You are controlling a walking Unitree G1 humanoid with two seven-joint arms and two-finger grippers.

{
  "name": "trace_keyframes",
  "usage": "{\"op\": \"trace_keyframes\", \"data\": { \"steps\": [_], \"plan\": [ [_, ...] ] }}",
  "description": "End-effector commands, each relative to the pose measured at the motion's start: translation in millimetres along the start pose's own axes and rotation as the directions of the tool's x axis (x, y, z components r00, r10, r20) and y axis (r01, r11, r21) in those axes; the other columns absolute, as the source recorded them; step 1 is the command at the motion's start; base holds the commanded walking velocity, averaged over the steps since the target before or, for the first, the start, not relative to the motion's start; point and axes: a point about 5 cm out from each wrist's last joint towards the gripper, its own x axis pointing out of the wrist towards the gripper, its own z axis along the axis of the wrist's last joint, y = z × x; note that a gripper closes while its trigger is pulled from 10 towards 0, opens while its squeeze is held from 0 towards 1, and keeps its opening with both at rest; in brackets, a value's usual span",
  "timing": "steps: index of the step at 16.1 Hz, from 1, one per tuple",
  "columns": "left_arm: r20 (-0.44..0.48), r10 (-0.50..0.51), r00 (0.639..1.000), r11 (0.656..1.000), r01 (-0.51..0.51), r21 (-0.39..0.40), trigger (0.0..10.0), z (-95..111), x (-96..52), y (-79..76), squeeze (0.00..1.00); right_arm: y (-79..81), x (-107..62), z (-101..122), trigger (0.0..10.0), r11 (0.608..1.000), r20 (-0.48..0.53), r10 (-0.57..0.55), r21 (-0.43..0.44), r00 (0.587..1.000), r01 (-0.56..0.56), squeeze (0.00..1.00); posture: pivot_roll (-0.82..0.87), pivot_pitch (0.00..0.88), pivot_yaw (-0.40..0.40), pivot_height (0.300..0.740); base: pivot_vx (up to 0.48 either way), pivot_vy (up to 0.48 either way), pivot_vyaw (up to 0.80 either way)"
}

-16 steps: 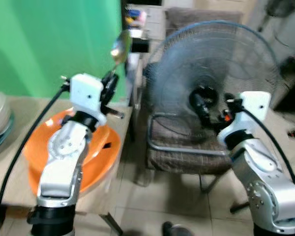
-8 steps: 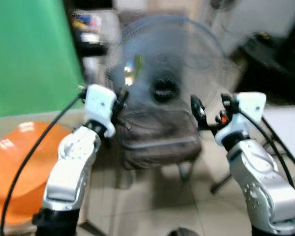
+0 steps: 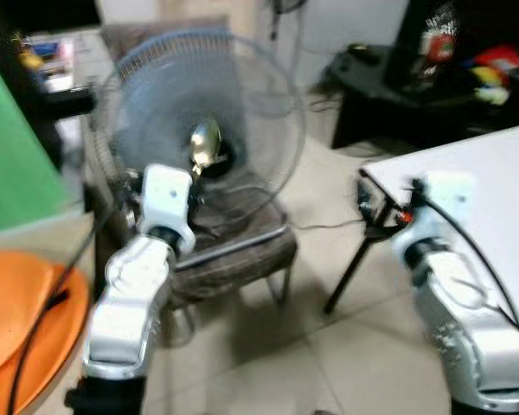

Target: Setting the table

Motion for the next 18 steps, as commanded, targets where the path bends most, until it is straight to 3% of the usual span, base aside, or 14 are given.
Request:
{"op": "trace_keyframes", "data": {
  "steps": [1, 4, 6, 8, 11, 14, 16, 18],
  "plan": [
    [-0.012, 0.053, 0.999, 0.998, -0.053, 0.021, 10.0, 1, -2.2, 9.6, 0.0, 6.7, 0.3, 4, 10.0, 1.0, 0.024, 0.022, 0.004, 0.999, -0.023, 0.0, 0.07, 0.0, 0.008, 0.74, 0.0, 0.0, -0.8],
    [-0.071, 0.067, 0.995, 0.996, -0.063, 0.06, 10.0, -10, -5.8, 13.3, 0.0, 8.3, 0.2, 1, 10.0, 1.0, 0.029, 0.012, -0.001, 1.0, -0.012, 0.0, 0.06, 0.0, 0.014, 0.74, 0.0, 0.0, -0.8],
    [-0.068, 0.036, 0.997, 0.996, -0.031, 0.084, 10.0, -9, -6.0, 7.6, 0.0, 8.3, -1.2, -2, 10.0, 1.0, 0.021, 0.004, -0.006, 1.0, -0.004, 0.0, 0.06, 0.0, 0.015, 0.74, 0.0, 0.0, -0.78],
    [-0.131, 0.016, 0.991, 0.999, -0.01, 0.05, 10.0, -16, -3.8, 6.2, 0.0, 5.5, -2.2, -7, 10.0, 1.0, 0.009, -0.023, -0.009, 1.0, 0.024, 0.0, 0.06, 0.0, 0.028, 0.74, 0.0, 0.0, -0.77],
    [-0.08, -0.044, 0.996, 0.998, 0.047, 0.037, 10.0, -11, -5.0, 2.9, 0.0, 2.4, -3.1, -10, 10.0, 0.999, 0.0, -0.04, -0.028, 0.999, 0.04, 0.0, 0.06, 0.0, 0.022, 0.74, 0.0, 0.0, -0.77],
    [0.006, 0.038, 0.999, 0.999, -0.039, 0.028, 10.0, -6, -4.4, 14.6, 0.0, 1.6, -1.5, -15, 10.0, 0.999, -0.047, -0.05, -0.023, 0.998, 0.049, 0.0, 0.07, 0.0, 0.018, 0.74, 0.0, 0.0, -0.75],
    [0.062, 0.045, 0.997, 0.995, -0.05, 0.089, 10.0, 2, -4.7, 25.1, 0.0, 1.6, 0.9, -25, 10.0, 0.997, -0.092, -0.078, -0.024, 0.993, 0.076, 0.0, 0.07, 0.0, 0.018, 0.74, 0.0, 0.0, -0.76],
    [0.076, -0.007, 0.997, 0.992, -0.003, 0.13, 10.0, 8, -2.4, 20.2, 0.0, 2.0, -1.2, -24, 10.0, 0.997, -0.083, -0.075, -0.003, 0.994, 0.075, 0.0, 0.07, 0.0, 0.018, 0.74, 0.0, 0.0, -0.75]
  ]
}}
